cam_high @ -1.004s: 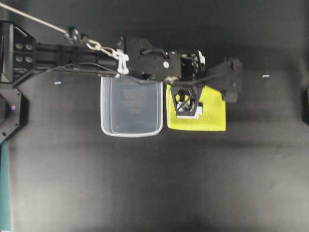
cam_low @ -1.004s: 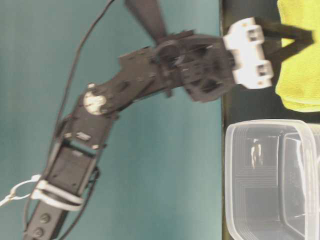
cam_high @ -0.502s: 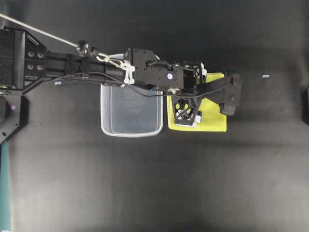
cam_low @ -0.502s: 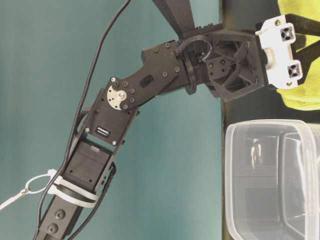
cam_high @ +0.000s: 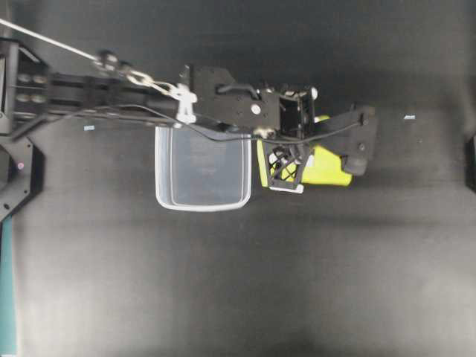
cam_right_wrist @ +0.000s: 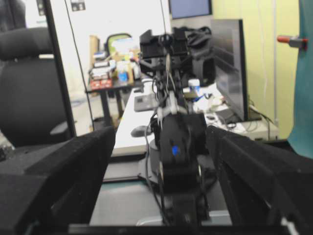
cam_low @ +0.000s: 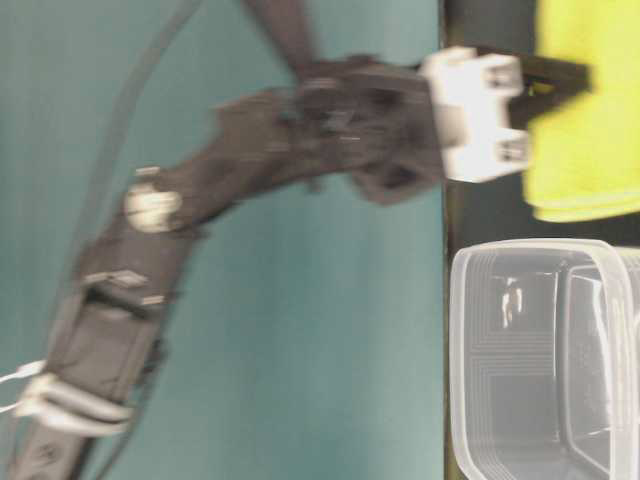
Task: Place the yellow towel into the container with the left arm.
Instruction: 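Lift the towel with the left gripper and carry it leftward, then lower the towel into the clear container and open the left gripper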
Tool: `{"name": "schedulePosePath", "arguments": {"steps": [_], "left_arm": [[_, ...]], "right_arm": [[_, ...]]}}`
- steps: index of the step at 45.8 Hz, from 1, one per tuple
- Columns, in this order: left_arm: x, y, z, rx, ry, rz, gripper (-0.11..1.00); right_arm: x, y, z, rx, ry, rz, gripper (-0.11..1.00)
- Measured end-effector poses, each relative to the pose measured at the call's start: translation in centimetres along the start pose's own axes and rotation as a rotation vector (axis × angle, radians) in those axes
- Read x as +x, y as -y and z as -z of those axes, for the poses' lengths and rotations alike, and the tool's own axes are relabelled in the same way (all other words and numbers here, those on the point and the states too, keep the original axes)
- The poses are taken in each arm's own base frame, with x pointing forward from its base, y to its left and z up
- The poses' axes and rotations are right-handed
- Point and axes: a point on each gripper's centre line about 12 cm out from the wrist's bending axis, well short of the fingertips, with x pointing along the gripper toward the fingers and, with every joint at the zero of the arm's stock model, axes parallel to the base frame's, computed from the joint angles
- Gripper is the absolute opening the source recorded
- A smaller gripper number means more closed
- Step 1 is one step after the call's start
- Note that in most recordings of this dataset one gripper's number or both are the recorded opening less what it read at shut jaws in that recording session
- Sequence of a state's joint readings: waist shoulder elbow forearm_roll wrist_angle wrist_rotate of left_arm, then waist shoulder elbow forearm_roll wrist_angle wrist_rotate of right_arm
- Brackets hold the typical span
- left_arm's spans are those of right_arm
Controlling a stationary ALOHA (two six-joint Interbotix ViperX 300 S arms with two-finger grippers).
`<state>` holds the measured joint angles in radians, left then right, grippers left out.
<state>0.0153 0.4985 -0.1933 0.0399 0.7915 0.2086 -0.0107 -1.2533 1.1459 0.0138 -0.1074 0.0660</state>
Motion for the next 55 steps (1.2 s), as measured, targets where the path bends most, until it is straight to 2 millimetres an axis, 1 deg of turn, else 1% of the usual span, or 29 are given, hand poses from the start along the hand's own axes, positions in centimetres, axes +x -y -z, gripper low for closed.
{"name": "schedulePosePath", "arguments": {"steps": [2,4,9,11,14,16,20,23,27,32,35,42,49,55], "left_arm": [[-1.7,-0.1,-0.7,0.003,0.016,-0.004,0.07],[-4.2,0.0,-1.5,0.006,0.039,-0.008,0.07],[-9.1,-0.1,-2.1,0.005,0.054,-0.011,0.07],[-11.7,-0.3,-1.9,0.000,0.050,-0.012,0.07],[-14.4,-0.5,-1.3,-0.007,0.044,-0.014,0.07],[-15.8,-0.7,-0.7,-0.014,0.038,-0.017,0.07],[-17.6,-1.2,1.0,-0.035,0.026,-0.023,0.07],[-18.2,-1.4,2.7,-0.049,0.008,-0.024,0.07],[-18.2,-1.1,5.1,-0.060,-0.032,-0.019,0.07],[-17.3,-0.1,7.5,-0.051,-0.047,-0.011,0.07],[-16.7,0.4,8.5,-0.043,-0.021,-0.012,0.07],[-15.7,0.7,9.3,-0.038,0.030,-0.023,0.07],[-15.1,0.9,10.0,-0.028,0.017,-0.020,0.07],[-13.7,1.1,11.0,-0.029,-0.024,-0.010,0.07]], "right_arm": [[0.0,0.0,-0.1,-0.002,0.003,0.000,0.74],[0.0,0.0,-0.1,-0.002,0.005,-0.001,0.74],[0.0,0.0,-0.2,-0.002,0.008,-0.001,0.74],[-0.1,0.0,-0.2,0.000,0.008,-0.001,0.74],[-0.1,0.0,-0.2,0.000,0.009,-0.002,0.74],[-0.1,0.0,-0.2,0.000,0.009,-0.002,0.74],[-0.1,0.0,-0.4,0.000,0.014,-0.003,0.74],[-0.2,0.0,-0.5,-0.001,0.020,-0.002,0.74],[-0.3,-0.1,-0.7,0.000,0.029,-0.004,0.74],[-0.4,-0.1,-1.0,-0.001,0.038,-0.005,0.74],[-0.4,-0.1,-1.0,0.000,0.040,-0.005,0.74],[-0.5,-0.1,-1.1,-0.001,0.046,-0.005,0.74],[-0.6,-0.1,-1.3,0.000,0.050,-0.005,0.74],[-0.6,-0.1,-1.2,-0.001,0.049,-0.006,0.74]]}}
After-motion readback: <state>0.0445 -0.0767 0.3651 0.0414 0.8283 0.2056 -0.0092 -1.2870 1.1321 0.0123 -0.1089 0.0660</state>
